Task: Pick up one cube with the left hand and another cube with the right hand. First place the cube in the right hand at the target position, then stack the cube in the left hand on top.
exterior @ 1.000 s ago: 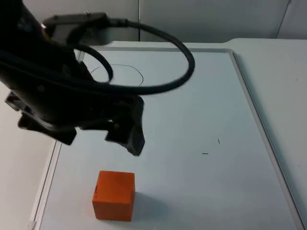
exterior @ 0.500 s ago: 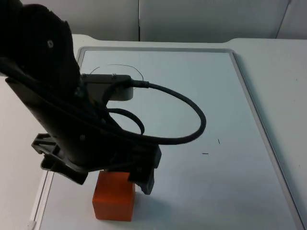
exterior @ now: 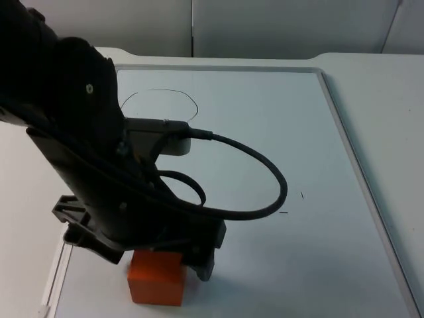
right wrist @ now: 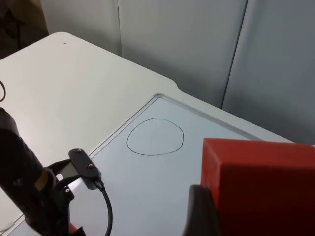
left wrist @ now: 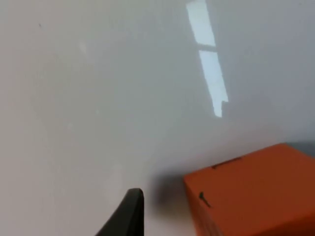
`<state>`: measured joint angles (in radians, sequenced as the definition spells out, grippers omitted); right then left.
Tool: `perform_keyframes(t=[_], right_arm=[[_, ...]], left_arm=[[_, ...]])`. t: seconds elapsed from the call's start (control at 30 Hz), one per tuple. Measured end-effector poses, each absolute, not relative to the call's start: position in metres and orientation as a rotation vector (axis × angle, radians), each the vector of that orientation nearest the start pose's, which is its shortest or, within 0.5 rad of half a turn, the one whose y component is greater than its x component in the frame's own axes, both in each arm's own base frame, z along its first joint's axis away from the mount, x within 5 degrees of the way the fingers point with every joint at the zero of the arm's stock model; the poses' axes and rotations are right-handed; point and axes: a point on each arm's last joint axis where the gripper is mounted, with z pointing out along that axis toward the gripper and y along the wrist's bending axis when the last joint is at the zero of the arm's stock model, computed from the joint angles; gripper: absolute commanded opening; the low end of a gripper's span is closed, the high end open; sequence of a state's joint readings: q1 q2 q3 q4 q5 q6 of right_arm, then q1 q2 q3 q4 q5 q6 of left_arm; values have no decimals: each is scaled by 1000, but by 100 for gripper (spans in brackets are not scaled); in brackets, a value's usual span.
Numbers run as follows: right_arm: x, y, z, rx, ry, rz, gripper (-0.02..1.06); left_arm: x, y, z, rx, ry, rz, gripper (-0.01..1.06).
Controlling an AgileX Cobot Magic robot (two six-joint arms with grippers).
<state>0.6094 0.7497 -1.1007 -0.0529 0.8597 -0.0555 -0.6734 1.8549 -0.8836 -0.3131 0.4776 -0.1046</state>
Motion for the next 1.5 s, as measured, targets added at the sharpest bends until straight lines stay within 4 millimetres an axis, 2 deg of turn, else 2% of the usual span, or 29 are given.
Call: perform_keyframes(t=[0.2, 0.27, 0.33, 0.37, 0.4, 0.43, 0.47, 0.5, 0.57, 0.67, 0.7, 0.83, 0.87, 1.0, 1.03, 1.07, 1.17, 1.2, 1.33, 1.37, 1.43, 1.47, 1.5], right_arm=[[101, 66, 433, -662, 1891, 294, 0], [101, 66, 433, -662, 1891, 294, 0], [101, 66, 433, -662, 1891, 294, 0], [101, 66, 433, -662, 1891, 294, 0], [101, 66, 433, -662, 1891, 294, 0], [101, 66, 433, -662, 1891, 294, 0], [101, 66, 433, -662, 1891, 294, 0], [101, 66, 433, -662, 1891, 294, 0], [101, 66, 433, -662, 1891, 294, 0], [101, 66, 433, -662, 1891, 294, 0], [101, 66, 433, -662, 1891, 294, 0], [101, 66, 432, -665, 1897, 293, 0], [101, 66, 432, -665, 1897, 293, 0], [107, 70, 427, -682, 1947, 280, 0], [107, 70, 427, -682, 1947, 280, 0], [113, 74, 423, -693, 1978, 273, 0], [130, 86, 411, -723, 2058, 252, 0], [130, 86, 411, -723, 2058, 252, 0], [161, 108, 387, -773, 2188, 216, 0], [161, 108, 387, -773, 2188, 216, 0], [179, 121, 370, -800, 2254, 197, 0], [194, 131, 356, -816, 2298, 185, 0], [194, 131, 356, -816, 2298, 185, 0]], left_arm=[[236, -205, 109, 456, 2978, -345, 94], [236, -205, 109, 456, 2978, -345, 78], [236, -205, 109, 456, 2978, -345, 53], [236, -205, 109, 453, 2981, -345, 53], [236, -205, 109, 454, 2982, -344, 38], [236, -205, 109, 454, 2984, -344, 32], [236, -205, 109, 454, 2984, -344, 14], [236, -205, 110, 455, 2984, -344, 0], [235, -205, 111, 460, 2983, -346, 0], [234, -204, 128, 507, 2935, -372, 0], [234, -204, 128, 507, 2935, -372, 0], [228, -199, 190, 577, 2723, -466, 0], [228, -199, 190, 577, 2723, -466, 0], [207, -182, 260, 637, 2475, -549, 0], [207, -182, 260, 637, 2475, -549, 0], [196, -173, 283, 649, 2392, -569, 0], [168, -152, 324, 650, 2246, -612, 0], [168, -152, 324, 650, 2246, -612, 0], [134, -125, 356, 662, 2130, -637, 0], [134, -125, 356, 662, 2130, -637, 0], [121, -116, 363, 671, 2107, -642, 0], [114, -110, 367, 674, 2091, -646, 0], [114, -110, 367, 674, 2091, -646, 0]])
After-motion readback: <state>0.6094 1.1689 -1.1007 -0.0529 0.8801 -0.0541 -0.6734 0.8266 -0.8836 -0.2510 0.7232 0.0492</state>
